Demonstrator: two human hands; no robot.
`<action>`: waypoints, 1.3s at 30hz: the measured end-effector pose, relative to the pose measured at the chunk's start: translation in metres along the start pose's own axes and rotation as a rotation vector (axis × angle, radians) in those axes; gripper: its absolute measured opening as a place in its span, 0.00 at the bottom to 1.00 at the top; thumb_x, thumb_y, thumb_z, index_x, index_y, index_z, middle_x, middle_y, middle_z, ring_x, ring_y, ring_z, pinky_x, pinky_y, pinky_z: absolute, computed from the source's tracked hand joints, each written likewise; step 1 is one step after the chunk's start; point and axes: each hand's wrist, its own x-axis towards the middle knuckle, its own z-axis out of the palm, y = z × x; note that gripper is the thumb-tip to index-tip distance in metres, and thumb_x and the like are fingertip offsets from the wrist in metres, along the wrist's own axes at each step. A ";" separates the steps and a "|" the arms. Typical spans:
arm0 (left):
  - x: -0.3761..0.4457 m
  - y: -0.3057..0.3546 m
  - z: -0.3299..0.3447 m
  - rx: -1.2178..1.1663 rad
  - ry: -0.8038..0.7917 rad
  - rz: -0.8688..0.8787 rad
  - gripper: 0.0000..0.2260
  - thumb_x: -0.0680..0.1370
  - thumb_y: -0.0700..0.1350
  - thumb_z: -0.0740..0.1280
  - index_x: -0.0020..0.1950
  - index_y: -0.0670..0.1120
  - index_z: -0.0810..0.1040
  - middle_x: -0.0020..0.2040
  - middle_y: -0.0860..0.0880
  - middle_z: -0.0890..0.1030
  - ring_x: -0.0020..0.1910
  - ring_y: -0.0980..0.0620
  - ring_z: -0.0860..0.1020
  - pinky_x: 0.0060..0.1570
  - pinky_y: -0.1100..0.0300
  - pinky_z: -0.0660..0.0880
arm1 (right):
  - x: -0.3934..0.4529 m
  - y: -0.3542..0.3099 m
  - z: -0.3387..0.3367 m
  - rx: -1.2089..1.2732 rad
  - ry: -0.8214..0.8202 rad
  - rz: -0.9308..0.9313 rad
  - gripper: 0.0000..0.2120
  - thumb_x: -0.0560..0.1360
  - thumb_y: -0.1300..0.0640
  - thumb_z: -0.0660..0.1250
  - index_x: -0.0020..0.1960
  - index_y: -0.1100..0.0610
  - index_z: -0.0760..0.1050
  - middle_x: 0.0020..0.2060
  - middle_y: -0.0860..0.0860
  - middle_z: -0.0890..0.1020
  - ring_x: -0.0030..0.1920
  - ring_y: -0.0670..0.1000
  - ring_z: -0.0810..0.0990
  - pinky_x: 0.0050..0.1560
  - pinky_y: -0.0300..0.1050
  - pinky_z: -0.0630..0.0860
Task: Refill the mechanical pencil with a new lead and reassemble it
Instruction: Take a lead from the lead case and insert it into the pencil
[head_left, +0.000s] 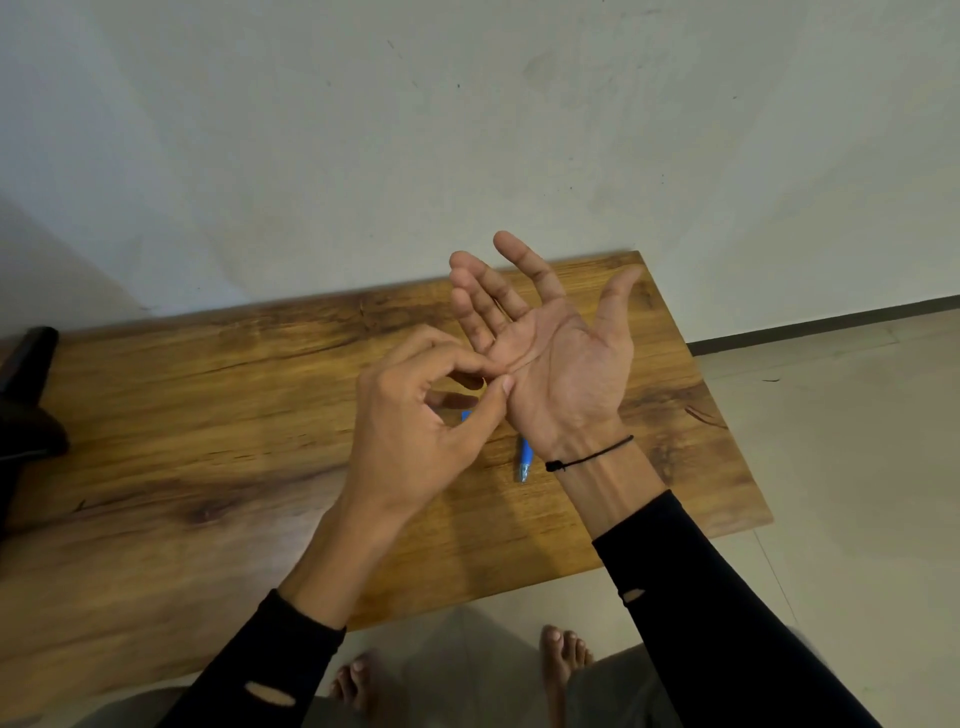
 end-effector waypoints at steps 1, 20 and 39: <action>0.000 0.000 0.000 0.001 -0.011 0.006 0.03 0.77 0.40 0.80 0.49 0.43 0.89 0.48 0.47 0.84 0.46 0.54 0.85 0.39 0.67 0.83 | 0.000 0.000 0.001 -0.013 0.006 0.000 0.51 0.79 0.24 0.44 0.80 0.66 0.63 0.63 0.70 0.79 0.60 0.63 0.82 0.69 0.57 0.75; 0.021 -0.011 -0.018 -0.316 0.144 -0.315 0.04 0.78 0.51 0.75 0.45 0.61 0.85 0.44 0.54 0.87 0.44 0.54 0.86 0.37 0.57 0.86 | 0.000 -0.005 -0.002 -0.614 0.029 0.039 0.09 0.81 0.68 0.65 0.61 0.67 0.77 0.40 0.58 0.81 0.36 0.53 0.76 0.40 0.46 0.76; -0.016 -0.005 0.038 0.547 -0.391 -0.263 0.20 0.75 0.67 0.70 0.37 0.52 0.77 0.31 0.55 0.81 0.34 0.55 0.80 0.33 0.59 0.71 | 0.004 -0.019 -0.005 -0.634 0.134 -0.075 0.07 0.81 0.68 0.67 0.45 0.60 0.76 0.37 0.56 0.78 0.36 0.52 0.72 0.39 0.47 0.71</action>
